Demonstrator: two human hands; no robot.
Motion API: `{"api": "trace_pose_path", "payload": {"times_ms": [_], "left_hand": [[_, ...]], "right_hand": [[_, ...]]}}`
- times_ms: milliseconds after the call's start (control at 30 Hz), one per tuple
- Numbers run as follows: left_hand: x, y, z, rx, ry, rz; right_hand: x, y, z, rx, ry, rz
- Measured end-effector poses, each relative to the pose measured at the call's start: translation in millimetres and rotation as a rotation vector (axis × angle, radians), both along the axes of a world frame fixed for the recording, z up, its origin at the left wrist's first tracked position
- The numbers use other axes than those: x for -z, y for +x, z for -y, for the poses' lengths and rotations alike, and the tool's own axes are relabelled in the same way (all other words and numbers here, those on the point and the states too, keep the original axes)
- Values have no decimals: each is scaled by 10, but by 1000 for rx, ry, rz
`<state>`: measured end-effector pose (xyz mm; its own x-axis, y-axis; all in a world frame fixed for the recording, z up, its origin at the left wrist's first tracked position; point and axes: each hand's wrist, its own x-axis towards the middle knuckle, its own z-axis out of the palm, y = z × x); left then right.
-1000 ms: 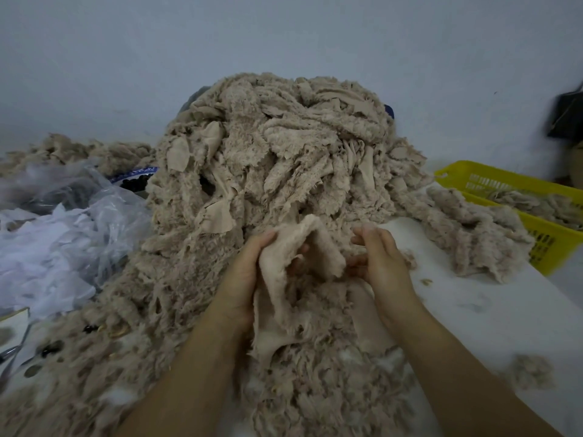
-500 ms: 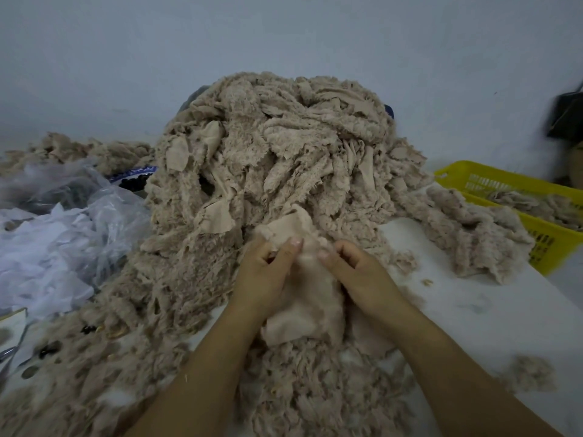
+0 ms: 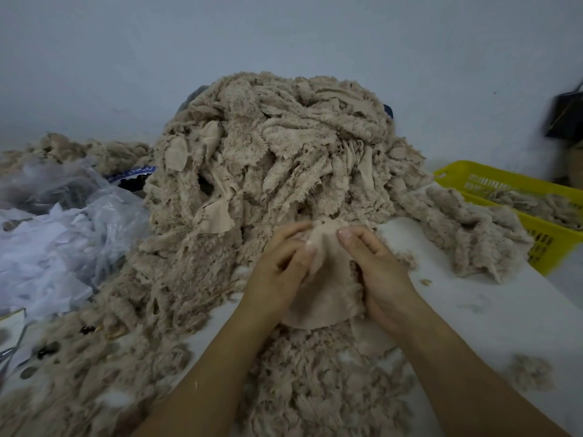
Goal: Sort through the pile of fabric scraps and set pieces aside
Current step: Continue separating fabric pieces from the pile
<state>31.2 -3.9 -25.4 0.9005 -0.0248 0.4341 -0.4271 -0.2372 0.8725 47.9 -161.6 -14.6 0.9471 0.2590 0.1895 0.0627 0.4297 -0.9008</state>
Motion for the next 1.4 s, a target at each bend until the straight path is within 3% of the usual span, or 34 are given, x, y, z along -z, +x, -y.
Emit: {"api": "trace_pose_path", "payload": {"times_ms": [133,333,500,567,700,733,767,867,1033,1100,1133,1200,1267,1333,1400], "left_hand": [[-20,-23,23,-1,24,-117],[-19,-25,-22,67,-451,-220],[10,10,-30,88,-395,-217],[6,30,-40,73,-421,-232],[30,90,-90,-119,-382,-246],[46,102,-106,-158,-353,-265],[57,114,-112,-177,-322,-283],[89,119,-110,-150,-109,-266],[232,129,-95,32,613,-274],[240,146,-102,2,619,-273],[233,153,-113,-14,573,-274],[217,152,-125,-25,499,-282],[200,138,-129,-16,470,-290],[185,121,-129,-6,472,-302],[177,120,-120,-23,440,-292]], "right_hand": [[9,-6,1,54,-103,22],[53,-49,-96,-4,-421,104],[141,23,-45,38,-417,65],[124,88,-31,63,-282,0],[-73,292,314,225,493,-109],[-70,341,409,269,603,-181],[-43,370,470,313,586,-254],[119,361,357,383,30,-303],[223,246,162,327,-1133,83],[248,219,160,231,-1446,165],[260,210,155,198,-1496,198],[234,211,146,240,-1272,179],[172,230,181,402,-779,-29],[104,247,220,429,-366,-175],[84,248,242,402,-154,-217]]}}
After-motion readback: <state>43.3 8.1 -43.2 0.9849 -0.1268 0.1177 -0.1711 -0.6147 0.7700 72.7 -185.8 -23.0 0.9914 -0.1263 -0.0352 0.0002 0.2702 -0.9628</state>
